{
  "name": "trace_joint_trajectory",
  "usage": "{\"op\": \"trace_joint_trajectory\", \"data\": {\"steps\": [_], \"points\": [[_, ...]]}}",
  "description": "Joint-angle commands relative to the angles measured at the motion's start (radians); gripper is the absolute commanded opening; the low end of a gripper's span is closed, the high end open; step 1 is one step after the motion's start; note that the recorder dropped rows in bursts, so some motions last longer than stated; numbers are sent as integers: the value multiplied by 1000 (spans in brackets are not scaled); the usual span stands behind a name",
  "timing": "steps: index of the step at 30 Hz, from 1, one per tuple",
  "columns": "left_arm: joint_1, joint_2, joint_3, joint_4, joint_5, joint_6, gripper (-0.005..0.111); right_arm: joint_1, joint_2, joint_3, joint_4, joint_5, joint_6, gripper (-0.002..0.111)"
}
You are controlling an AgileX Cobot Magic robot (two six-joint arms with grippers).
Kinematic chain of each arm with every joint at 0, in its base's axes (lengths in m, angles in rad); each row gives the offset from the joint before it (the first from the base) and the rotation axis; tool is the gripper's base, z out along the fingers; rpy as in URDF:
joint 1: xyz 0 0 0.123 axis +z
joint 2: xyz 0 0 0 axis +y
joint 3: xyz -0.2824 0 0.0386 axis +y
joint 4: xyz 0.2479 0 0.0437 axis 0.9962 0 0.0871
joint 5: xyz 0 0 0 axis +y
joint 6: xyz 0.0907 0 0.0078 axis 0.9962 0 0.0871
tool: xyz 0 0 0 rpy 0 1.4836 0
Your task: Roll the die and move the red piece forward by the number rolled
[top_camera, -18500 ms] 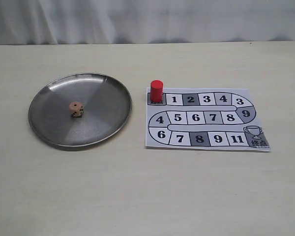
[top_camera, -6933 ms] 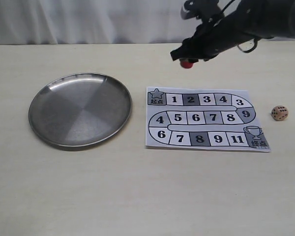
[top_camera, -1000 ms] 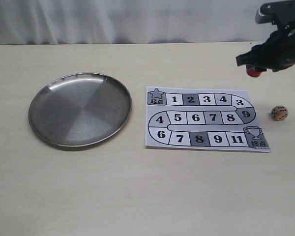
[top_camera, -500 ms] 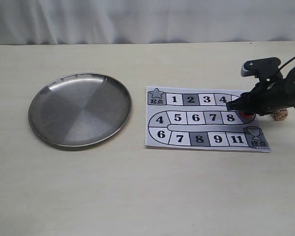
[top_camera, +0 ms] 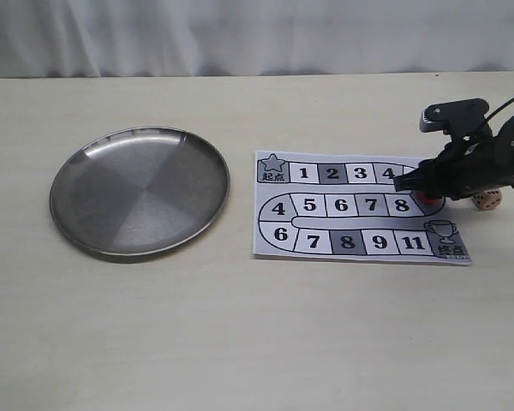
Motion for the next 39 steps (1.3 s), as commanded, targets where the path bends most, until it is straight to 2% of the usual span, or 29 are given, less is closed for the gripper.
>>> {"op": "trace_joint_trajectory", "data": {"steps": [1, 8, 10, 11, 13, 14, 15, 16, 18, 20, 24, 25, 26, 31, 32, 39], "points": [[-8, -3, 2, 0, -9, -1, 0, -6, -5, 7, -8, 101, -4, 5], [-8, -3, 2, 0, -9, -1, 0, -6, -8, 7, -8, 126, -4, 5], [-8, -3, 2, 0, -9, -1, 0, -6, -8, 7, -8, 120, -4, 8], [-8, -3, 2, 0, -9, -1, 0, -6, -8, 7, -8, 120, -4, 13], [-8, -3, 2, 0, -9, -1, 0, -6, -8, 7, -8, 115, -4, 33], [-8, -3, 2, 0, -9, -1, 0, -6, -8, 7, -8, 113, 0, 49], [-8, -3, 2, 0, -9, -1, 0, -6, -8, 7, -4, 113, -1, 57], [-8, -3, 2, 0, -9, -1, 0, -6, -14, 3, -4, 110, -1, 72], [-8, -3, 2, 0, -9, -1, 0, -6, -49, 3, -4, 90, -1, 86], [-8, -3, 2, 0, -9, -1, 0, -6, -98, 3, -4, 77, 2, 88], [-8, -3, 2, 0, -9, -1, 0, -6, -325, 3, -4, 42, 7, 85], [-8, -3, 2, 0, -9, -1, 0, -6, -387, 3, -4, 40, 15, 77], [-8, -3, 2, 0, -9, -1, 0, -6, -458, 3, -4, 40, 26, 63], [-8, -3, 2, 0, -9, -1, 0, -6, -651, 10, 11, 66, 52, 9], [-8, -3, 2, 0, -9, -1, 0, -6, -681, 13, 29, 66, 67, 5], [-8, -3, 2, 0, -9, -1, 0, -1, -968, 154, 94, 79, 86, 4]]}}
